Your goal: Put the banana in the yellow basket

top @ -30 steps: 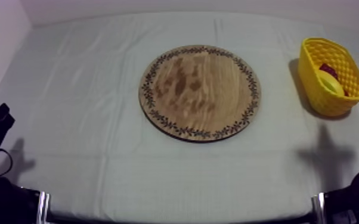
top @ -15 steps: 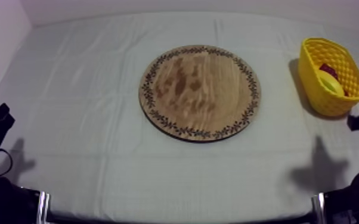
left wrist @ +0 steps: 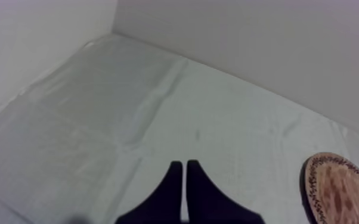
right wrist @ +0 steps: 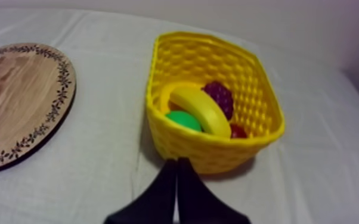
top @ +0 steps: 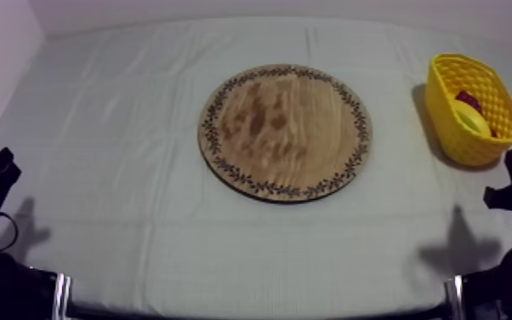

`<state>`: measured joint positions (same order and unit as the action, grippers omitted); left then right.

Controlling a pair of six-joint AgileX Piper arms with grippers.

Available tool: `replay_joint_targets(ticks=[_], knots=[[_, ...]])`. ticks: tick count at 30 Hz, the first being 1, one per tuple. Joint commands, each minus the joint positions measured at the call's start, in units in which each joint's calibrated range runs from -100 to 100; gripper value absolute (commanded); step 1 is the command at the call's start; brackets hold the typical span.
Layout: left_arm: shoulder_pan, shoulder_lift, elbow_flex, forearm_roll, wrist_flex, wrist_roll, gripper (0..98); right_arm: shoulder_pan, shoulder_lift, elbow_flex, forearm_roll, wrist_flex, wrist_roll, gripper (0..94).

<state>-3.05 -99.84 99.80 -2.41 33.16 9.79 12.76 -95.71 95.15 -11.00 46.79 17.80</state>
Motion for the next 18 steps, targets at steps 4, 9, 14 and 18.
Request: replay_joint_targets(ticks=[4, 9, 14, 18], knots=[[-0.02, 0.02, -0.02, -0.01, -0.01, 0.01, 0.1, -1.30, -0.10, 3.01, 6.32, -5.74, -9.36, 0.5], [-0.02, 0.02, -0.02, -0.01, -0.01, 0.01, 0.1, -2.19, -0.13, 4.16, 8.51, -8.66, -8.16, 0.5], [-0.02, 0.02, -0.02, -0.01, -0.01, 0.01, 0.1, -4.09, -0.13, 4.36, 9.10, -9.12, -4.62, 0.6], [-0.02, 0.02, -0.02, -0.01, -0.01, 0.01, 0.1, -4.80, -0.13, 4.39, 9.19, -9.19, -4.53, 0.6]])
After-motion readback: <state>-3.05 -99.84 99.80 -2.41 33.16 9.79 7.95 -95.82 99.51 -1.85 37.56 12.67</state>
